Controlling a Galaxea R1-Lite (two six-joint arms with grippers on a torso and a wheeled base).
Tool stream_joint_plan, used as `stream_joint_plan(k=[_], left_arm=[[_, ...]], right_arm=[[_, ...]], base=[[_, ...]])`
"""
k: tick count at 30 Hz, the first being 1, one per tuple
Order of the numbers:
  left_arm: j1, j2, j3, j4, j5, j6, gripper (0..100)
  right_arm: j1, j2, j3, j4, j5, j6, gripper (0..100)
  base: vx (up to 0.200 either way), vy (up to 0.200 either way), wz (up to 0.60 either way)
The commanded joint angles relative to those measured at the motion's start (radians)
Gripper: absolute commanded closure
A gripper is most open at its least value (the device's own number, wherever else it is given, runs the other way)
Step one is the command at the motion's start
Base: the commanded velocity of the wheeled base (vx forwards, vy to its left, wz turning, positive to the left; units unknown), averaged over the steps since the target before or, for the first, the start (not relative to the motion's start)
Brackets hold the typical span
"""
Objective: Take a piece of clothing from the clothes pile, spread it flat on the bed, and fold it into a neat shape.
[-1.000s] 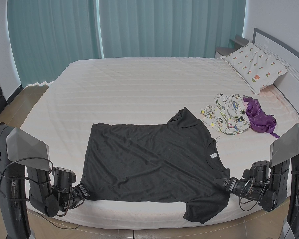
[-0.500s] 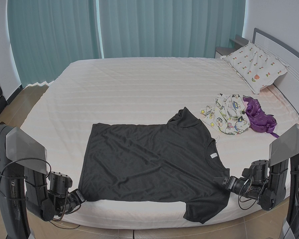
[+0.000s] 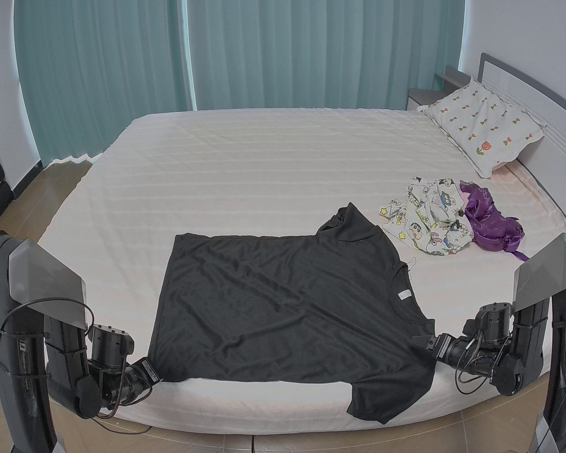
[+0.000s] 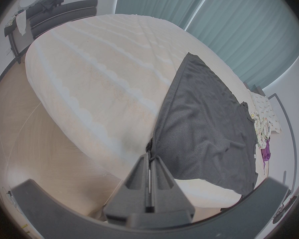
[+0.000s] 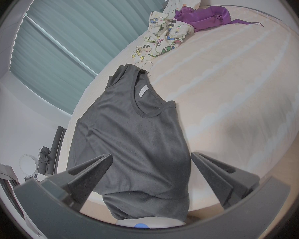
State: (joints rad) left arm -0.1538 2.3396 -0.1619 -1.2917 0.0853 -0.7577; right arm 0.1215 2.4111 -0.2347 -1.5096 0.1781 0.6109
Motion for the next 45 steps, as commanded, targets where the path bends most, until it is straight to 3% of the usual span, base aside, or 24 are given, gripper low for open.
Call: stream_joint_plan(k=[1,7,8,20,25,28,34,35,40,45], left_arm=[[0.000,0.000,-0.001,0.000,-0.001,-0.002,100],[0.000,0.000,-0.001,0.000,-0.001,0.000,100],[0.000,0.000,-0.001,0.000,-0.001,0.000,100],[0.000,0.000,-0.001,0.000,-0.001,0.000,100],[0.000,0.000,-0.001,0.000,-0.001,0.000,100],[0.000,0.000,-0.002,0.000,-0.001,0.000,100],[0.000,0.000,-0.002,0.000,-0.001,0.000,100],[0.000,0.000,-0.002,0.000,-0.001,0.000,100],[0.000,0.001,-0.002,0.000,-0.001,0.000,100],[0.000,0.003,-0.005,0.000,-0.001,0.000,100]], right_arm=[[-0.008,0.010,0.021,-0.001,0.001,0.000,0],[0.010,0.057,0.005,-0.003,-0.003,-0.003,0],[0.018,0.056,-0.005,0.005,-0.005,-0.005,100],[-0.025,0.028,-0.209,0.077,-0.028,-0.010,100],[-0.022,0.031,-0.310,0.138,0.004,-0.068,100],[-0.022,0.036,-0.370,0.193,0.041,-0.074,100],[-0.019,0.051,-0.459,0.262,0.054,-0.075,100],[-0.016,0.071,-0.468,0.264,0.057,-0.074,0],[-0.025,0.088,-0.466,0.236,0.054,-0.071,0],[-0.086,0.013,-0.362,0.215,0.060,-0.056,0]], base=[[0.000,0.000,0.00],[0.000,0.000,0.00],[0.000,0.000,0.00],[0.000,0.000,0.00],[0.000,0.000,0.00],[0.000,0.000,0.00],[0.000,0.000,0.00],[0.000,0.000,0.00],[0.000,0.000,0.00],[0.000,0.000,0.00]])
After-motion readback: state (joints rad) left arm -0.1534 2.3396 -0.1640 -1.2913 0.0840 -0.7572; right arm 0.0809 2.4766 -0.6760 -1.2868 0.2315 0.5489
